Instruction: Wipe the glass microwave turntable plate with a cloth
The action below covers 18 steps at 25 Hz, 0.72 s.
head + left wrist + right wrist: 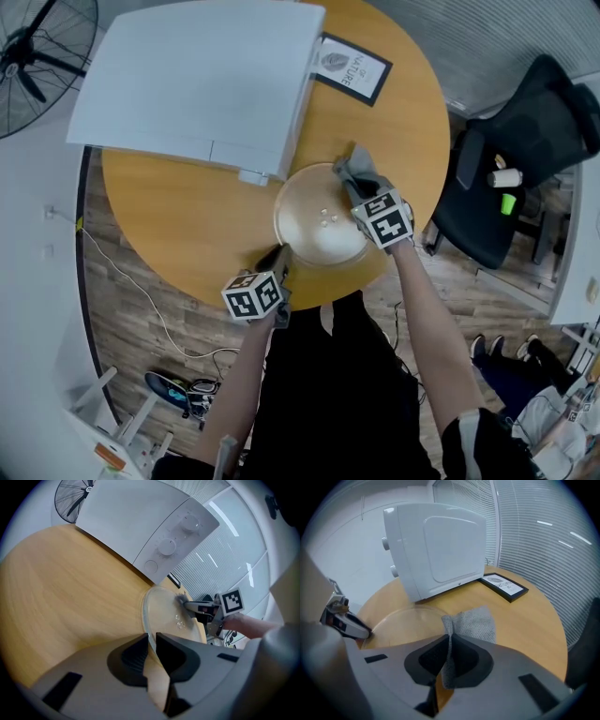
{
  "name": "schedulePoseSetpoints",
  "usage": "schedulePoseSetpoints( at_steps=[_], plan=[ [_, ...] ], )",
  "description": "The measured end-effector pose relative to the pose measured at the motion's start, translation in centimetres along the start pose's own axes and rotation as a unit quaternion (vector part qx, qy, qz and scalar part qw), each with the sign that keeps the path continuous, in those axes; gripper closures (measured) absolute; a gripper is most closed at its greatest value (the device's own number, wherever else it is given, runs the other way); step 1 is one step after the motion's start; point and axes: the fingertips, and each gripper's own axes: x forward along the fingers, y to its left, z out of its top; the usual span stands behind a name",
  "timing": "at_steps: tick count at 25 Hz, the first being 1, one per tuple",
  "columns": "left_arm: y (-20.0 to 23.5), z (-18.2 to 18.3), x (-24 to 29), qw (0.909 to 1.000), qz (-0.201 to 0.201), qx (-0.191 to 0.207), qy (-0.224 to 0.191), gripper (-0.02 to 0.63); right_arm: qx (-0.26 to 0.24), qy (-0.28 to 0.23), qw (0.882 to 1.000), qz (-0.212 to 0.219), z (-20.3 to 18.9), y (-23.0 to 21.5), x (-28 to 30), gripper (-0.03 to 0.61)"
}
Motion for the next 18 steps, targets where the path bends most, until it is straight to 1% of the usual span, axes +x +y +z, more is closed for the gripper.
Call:
schedulePoseSetpoints(
  at_steps=[4, 8, 11, 14, 18],
  plan=[
    [0.0, -0.1, 0.0, 1.0000, 0.002, 0.002, -0.001, 0.568, -0.001, -0.006, 1.000, 0.014, 1.7, 1.9, 1.5, 0.552],
    [0.0, -0.1, 0.0, 1.0000, 0.002, 0.001, 0.000, 0.568, -0.031, -0.009, 0.998, 0.048, 2.5, 6.2, 2.4, 0.552],
    [0.0, -0.1, 0.0, 1.0000, 0.001, -0.001, -0.001, 0.568, -0.059, -0.005, 0.995, 0.077, 2.1, 9.9, 2.6, 0.552],
    [0.1, -0.1, 0.0, 1.0000, 0.000, -0.009, -0.002, 0.569, -0.089, 0.002, 0.990, 0.110, 1.1, 13.4, 2.3, 0.552],
    [0.3, -0.1, 0.0, 0.9997, -0.002, -0.025, -0.002, 0.572, -0.129, 0.021, 0.975, 0.180, -1.4, 17.4, 0.9, 0.552]
  ],
)
